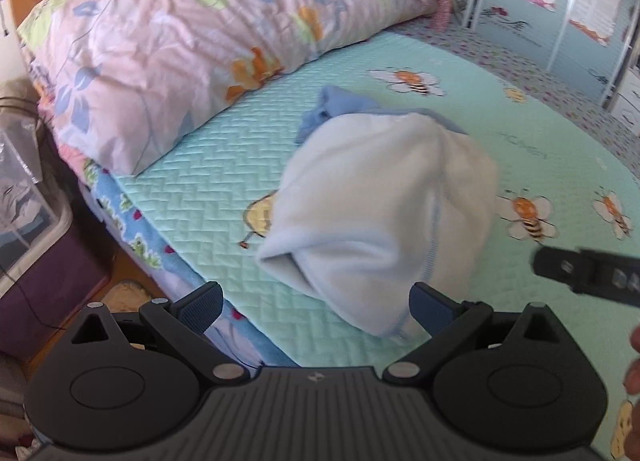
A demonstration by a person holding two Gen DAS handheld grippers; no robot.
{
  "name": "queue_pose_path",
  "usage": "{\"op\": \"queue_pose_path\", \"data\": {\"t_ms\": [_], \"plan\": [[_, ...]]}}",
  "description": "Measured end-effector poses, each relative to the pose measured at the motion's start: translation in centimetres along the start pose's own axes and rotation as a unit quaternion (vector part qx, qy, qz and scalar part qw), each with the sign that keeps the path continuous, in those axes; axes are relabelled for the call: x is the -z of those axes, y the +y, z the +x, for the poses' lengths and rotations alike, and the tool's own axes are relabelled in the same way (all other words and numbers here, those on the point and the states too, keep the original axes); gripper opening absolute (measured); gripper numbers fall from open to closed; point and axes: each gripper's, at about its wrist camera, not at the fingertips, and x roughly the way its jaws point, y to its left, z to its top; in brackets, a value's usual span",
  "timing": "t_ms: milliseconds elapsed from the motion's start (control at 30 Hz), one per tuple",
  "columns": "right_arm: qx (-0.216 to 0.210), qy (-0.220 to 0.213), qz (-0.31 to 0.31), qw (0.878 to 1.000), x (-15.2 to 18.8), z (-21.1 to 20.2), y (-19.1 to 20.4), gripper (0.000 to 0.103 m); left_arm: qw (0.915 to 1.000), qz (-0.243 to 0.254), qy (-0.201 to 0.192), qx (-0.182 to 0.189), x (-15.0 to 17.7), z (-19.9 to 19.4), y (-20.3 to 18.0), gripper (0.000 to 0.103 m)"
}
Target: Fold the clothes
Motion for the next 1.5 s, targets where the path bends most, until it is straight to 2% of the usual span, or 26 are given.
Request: {"op": "queue_pose_path", "data": {"t_ms": [133, 400, 500, 600, 633, 700, 767, 833, 867, 900, 933, 967, 1000, 1067, 1100, 1200, 1233, 1300, 1367, 1400, 1433, 1467, 1500], "plan": [[0.008, 0.017, 0.008, 1.000, 0.3, 1.9, -0.5, 0.102, 0.9992, -0.036, -0.002, -0.016, -0.3, 1.7, 1.4, 0.102], [-0.010, 0.040, 0.076, 0.996, 1.9, 5.6, -3.2, 0.102, 0.9982, -0.025, 0.030, -0.046, 0.6, 5.8, 1.7, 0.101], [-0.027, 0.043, 0.091, 0.995, 1.6, 7.1, -3.4, 0.102, 0.9975, -0.034, 0.030, -0.054, -0.6, 7.8, 2.4, 0.102], [-0.038, 0.053, 0.118, 0.991, 1.1, 9.5, -3.9, 0.100, 0.9963, -0.065, 0.048, -0.030, -1.7, 10.2, 2.8, 0.102], [-0.041, 0.058, 0.133, 0.989, 1.0, 10.5, -4.0, 0.091, 0.9955, -0.075, 0.054, -0.021, -1.9, 11.0, 2.8, 0.102], [-0.049, 0.068, 0.162, 0.983, 0.7, 12.4, -4.1, 0.084, 0.9951, -0.078, 0.059, -0.014, -2.0, 12.2, 2.2, 0.102], [-0.057, 0.082, 0.191, 0.976, 0.6, 14.0, -3.9, 0.082, 0.9953, -0.077, 0.058, -0.008, -2.1, 13.0, 1.5, 0.101], [-0.059, 0.077, 0.190, 0.977, 0.2, 14.7, -3.2, 0.081, 0.9954, -0.077, 0.057, -0.002, -2.2, 13.8, 0.8, 0.100], [-0.060, 0.073, 0.187, 0.978, 0.0, 14.9, -2.8, 0.078, 0.9954, -0.077, 0.057, 0.001, -2.2, 14.2, 0.5, 0.096], [-0.060, 0.069, 0.184, 0.979, -0.1, 15.2, -2.5, 0.060, 0.9955, -0.077, 0.056, 0.004, -2.4, 14.3, 0.2, 0.092], [-0.069, 0.066, 0.188, 0.977, -0.2, 15.0, -2.7, 0.035, 0.9957, -0.076, 0.052, 0.012, -2.5, 14.0, 0.0, 0.079], [-0.081, 0.063, 0.195, 0.975, -0.2, 14.7, -3.1, 0.029, 0.9959, -0.074, 0.048, 0.019, -2.7, 13.7, -0.1, 0.062], [-0.093, 0.060, 0.202, 0.973, -0.2, 14.4, -3.5, 0.023, 0.9960, -0.073, 0.044, 0.026, -2.8, 13.4, -0.2, 0.055], [-0.117, 0.055, 0.215, 0.968, -0.2, 13.8, -4.3, 0.019, 0.9961, -0.070, 0.036, 0.040, -3.1, 12.9, -0.5, 0.029], [-0.129, 0.052, 0.221, 0.965, -0.2, 13.5, -4.7, 0.017, 0.9960, -0.069, 0.032, 0.048, -3.2, 12.6, -0.6, 0.023], [-0.165, 0.043, 0.241, 0.956, -0.3, 12.6, -5.9, 0.012, 0.9947, -0.071, 0.022, 0.070, -3.4, 11.4, -0.3, 0.020], [-0.177, 0.040, 0.247, 0.952, -0.3, 12.3, -6.3, 0.012, 0.9941, -0.073, 0.019, 0.078, -3.5, 11.0, -0.2, 0.020], [-0.185, 0.032, 0.240, 0.953, -0.4, 11.1, -6.6, 0.012, 0.9934, -0.073, 0.020, 0.086, -3.5, 10.7, 0.1, 0.021], [-0.187, 0.025, 0.228, 0.955, -0.8, 10.2, -6.9, 0.016, 0.9936, -0.075, 0.027, 0.079, -3.4, 10.8, 0.5, 0.033], [-0.175, 0.023, 0.222, 0.959, -1.0, 10.2, -7.0, 0.025, 0.9937, -0.083, 0.033, 0.068, -3.6, 11.1, 0.8, 0.039], [-0.158, 0.020, 0.218, 0.963, -1.3, 10.3, -7.0, 0.046, 0.9932, -0.092, 0.040, 0.059, -3.7, 11.4, 1.3, 0.051], [-0.141, 0.018, 0.213, 0.967, -1.5, 10.3, -7.0, 0.062, 0.9920, -0.101, 0.050, 0.057, -3.9, 11.8, 1.7, 0.060], [-0.123, 0.012, 0.214, 0.969, -1.6, 10.4, -7.3, 0.089, 0.9908, -0.108, 0.059, 0.055, -4.0, 12.2, 2.0, 0.063]]}}
